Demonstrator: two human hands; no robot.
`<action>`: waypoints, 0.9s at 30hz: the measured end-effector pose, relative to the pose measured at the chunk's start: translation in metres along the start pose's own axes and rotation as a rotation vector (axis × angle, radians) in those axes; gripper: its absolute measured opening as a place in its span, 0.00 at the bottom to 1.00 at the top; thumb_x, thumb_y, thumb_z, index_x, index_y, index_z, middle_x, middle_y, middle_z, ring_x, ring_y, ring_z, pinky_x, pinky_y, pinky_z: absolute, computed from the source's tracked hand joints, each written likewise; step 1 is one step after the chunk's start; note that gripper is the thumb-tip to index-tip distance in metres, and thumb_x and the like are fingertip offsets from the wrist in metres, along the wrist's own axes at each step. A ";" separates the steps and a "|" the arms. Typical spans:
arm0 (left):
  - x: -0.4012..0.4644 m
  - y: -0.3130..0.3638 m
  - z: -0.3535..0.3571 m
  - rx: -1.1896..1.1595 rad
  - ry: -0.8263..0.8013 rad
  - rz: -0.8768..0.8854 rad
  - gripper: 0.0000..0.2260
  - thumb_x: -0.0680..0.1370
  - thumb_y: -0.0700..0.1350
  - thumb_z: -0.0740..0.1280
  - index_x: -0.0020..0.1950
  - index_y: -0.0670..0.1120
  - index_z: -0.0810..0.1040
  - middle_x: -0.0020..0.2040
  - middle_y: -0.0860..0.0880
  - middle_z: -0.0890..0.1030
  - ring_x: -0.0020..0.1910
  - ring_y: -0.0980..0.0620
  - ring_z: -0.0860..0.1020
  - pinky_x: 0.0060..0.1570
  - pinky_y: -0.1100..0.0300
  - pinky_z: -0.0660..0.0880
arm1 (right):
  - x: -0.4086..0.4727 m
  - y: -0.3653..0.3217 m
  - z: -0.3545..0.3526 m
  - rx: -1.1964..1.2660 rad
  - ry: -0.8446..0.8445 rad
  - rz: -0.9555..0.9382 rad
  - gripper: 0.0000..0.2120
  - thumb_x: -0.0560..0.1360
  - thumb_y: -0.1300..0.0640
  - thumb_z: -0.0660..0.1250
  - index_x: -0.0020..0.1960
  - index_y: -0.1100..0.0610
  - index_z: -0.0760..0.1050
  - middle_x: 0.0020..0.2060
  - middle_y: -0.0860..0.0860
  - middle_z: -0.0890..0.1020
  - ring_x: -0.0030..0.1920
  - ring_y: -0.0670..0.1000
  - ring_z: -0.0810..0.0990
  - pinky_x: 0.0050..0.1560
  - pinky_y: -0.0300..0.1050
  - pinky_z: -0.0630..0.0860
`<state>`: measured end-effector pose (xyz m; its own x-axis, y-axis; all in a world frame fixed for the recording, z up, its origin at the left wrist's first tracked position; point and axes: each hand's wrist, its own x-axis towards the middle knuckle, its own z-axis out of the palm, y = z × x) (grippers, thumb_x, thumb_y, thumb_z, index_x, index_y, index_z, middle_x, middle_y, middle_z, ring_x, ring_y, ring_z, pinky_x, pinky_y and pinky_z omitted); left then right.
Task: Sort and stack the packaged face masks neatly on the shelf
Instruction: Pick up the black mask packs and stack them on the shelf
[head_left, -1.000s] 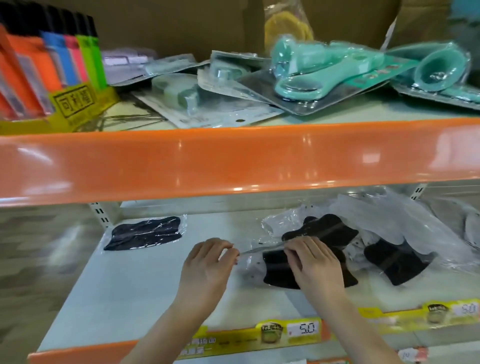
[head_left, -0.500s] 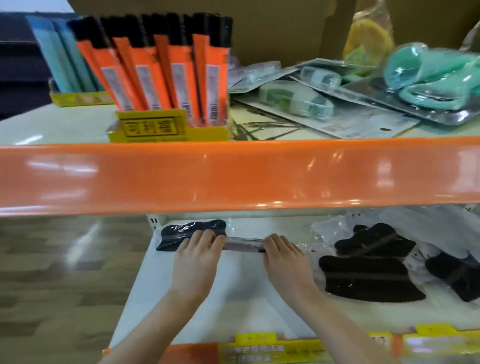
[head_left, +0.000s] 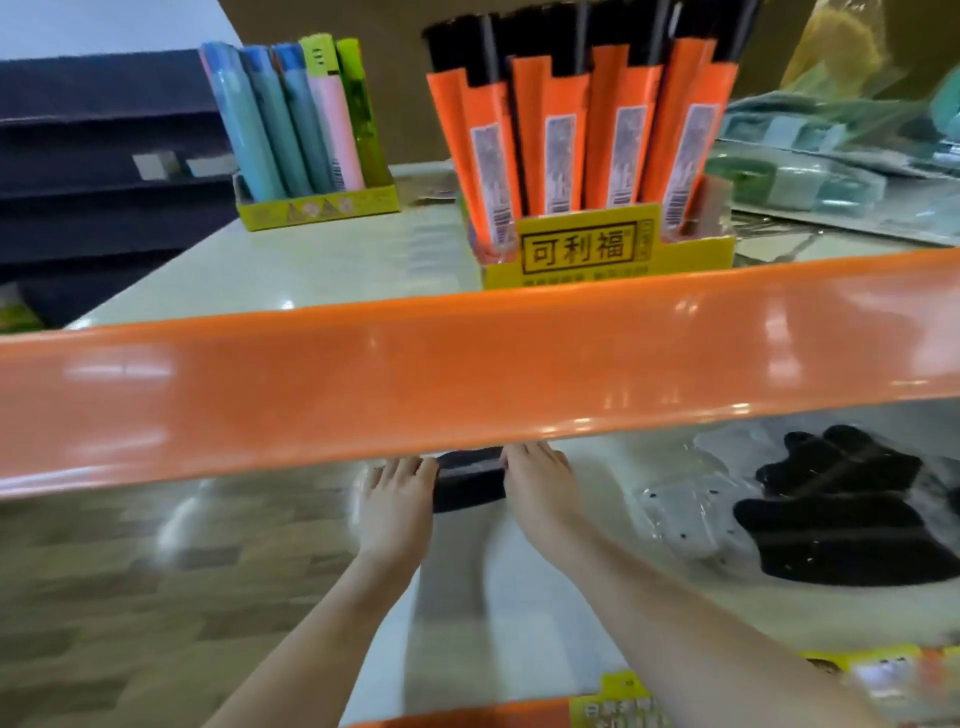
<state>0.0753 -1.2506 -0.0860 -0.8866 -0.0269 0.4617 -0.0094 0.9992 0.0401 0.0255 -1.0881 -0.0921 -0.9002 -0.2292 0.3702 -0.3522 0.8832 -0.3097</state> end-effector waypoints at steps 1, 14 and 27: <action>-0.003 -0.001 0.004 -0.009 -0.032 -0.001 0.18 0.53 0.32 0.78 0.36 0.46 0.78 0.33 0.49 0.77 0.33 0.45 0.78 0.32 0.56 0.72 | -0.002 0.000 0.005 -0.011 -0.009 0.002 0.13 0.62 0.70 0.71 0.42 0.57 0.76 0.38 0.52 0.80 0.43 0.57 0.80 0.42 0.47 0.73; -0.019 -0.010 0.033 -0.110 -0.259 -0.074 0.11 0.80 0.42 0.60 0.61 0.50 0.72 0.61 0.53 0.75 0.62 0.51 0.71 0.46 0.59 0.69 | -0.030 -0.001 0.025 -0.085 -0.103 -0.076 0.11 0.73 0.60 0.65 0.55 0.58 0.76 0.53 0.52 0.80 0.56 0.55 0.77 0.58 0.47 0.71; -0.004 -0.015 0.037 -0.166 -0.402 -0.086 0.20 0.83 0.41 0.53 0.75 0.50 0.61 0.78 0.48 0.58 0.77 0.48 0.55 0.70 0.55 0.60 | -0.035 -0.015 0.028 -0.151 -0.135 0.078 0.16 0.69 0.57 0.72 0.55 0.59 0.79 0.60 0.55 0.80 0.60 0.55 0.78 0.58 0.48 0.74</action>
<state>0.0620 -1.2638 -0.1217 -0.9955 -0.0628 0.0705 -0.0459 0.9744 0.2203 0.0549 -1.1047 -0.1246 -0.9530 -0.2011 0.2267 -0.2466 0.9494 -0.1945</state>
